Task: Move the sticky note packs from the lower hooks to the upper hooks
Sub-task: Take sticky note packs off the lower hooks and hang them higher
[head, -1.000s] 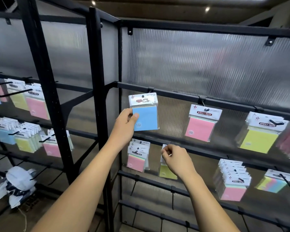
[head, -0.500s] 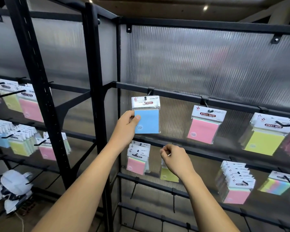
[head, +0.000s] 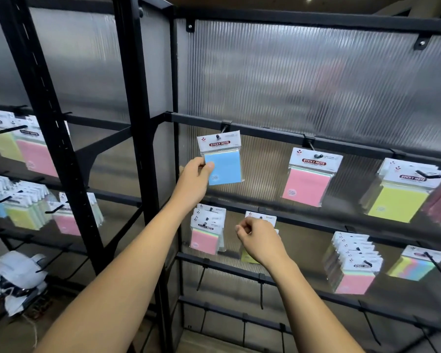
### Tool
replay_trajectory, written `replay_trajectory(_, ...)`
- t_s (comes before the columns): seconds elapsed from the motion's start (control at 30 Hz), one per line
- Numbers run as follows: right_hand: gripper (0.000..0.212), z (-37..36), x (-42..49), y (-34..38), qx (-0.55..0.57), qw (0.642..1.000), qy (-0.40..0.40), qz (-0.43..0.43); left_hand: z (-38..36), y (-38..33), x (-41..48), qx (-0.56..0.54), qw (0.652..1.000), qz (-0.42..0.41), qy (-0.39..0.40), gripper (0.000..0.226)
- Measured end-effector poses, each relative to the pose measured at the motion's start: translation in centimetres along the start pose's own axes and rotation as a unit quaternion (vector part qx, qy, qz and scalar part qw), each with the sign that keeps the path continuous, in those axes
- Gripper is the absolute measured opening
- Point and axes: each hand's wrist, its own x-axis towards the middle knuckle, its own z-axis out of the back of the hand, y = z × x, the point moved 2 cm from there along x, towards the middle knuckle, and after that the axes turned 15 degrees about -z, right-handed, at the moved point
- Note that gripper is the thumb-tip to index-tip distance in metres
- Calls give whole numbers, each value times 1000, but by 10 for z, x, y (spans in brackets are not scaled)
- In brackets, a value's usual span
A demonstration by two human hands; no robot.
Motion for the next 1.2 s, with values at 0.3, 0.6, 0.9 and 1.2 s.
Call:
replay_trajectory(0.3, 14, -36, -10, -5, 3, 999, 42, -10, -7, 85, -71, 95, 994, 56, 19, 12)
replay_trajectory(0.6, 7, -79, -5, -3, 25, 997, 71, -35, -10, 134, -124, 135, 981, 135, 45, 18)
replay_trajectory(0.9, 34, -108, 16, 2, 52, 992, 31, -109, -12, 152, -133, 154, 974, 151, 70, 15)
replay_trajectory(1.2, 22, -116, 8, -6, 153, 986, -2, -67, -10, 162, -133, 153, 974, 152, 65, 13)
